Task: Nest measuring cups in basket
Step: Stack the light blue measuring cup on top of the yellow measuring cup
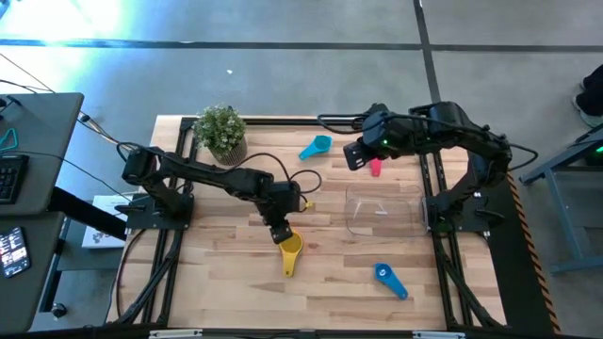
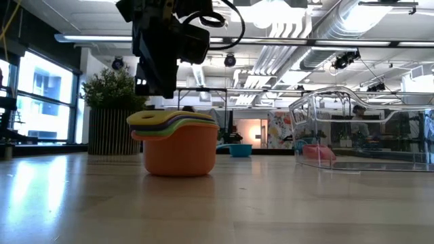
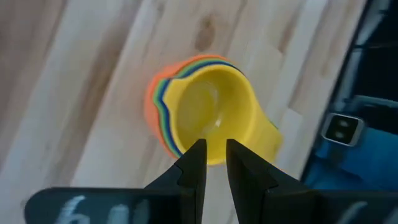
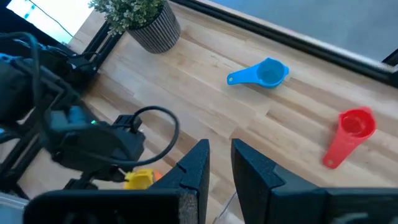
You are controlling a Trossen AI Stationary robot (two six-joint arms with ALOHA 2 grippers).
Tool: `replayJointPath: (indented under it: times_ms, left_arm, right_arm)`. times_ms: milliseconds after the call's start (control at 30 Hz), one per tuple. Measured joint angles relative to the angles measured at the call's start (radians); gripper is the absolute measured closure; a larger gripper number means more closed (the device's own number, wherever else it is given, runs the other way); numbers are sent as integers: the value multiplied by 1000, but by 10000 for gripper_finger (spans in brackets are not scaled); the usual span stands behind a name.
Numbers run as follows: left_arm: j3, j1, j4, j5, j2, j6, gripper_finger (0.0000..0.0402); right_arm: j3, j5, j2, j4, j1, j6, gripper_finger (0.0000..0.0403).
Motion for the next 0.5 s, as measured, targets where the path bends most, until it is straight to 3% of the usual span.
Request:
replayJointPath:
  times_ms: [500]
  left_arm:
    - [-2,-129,-57,10,-118,2,350]
  right_arm:
    - [-1,90,1,1,204,194,343]
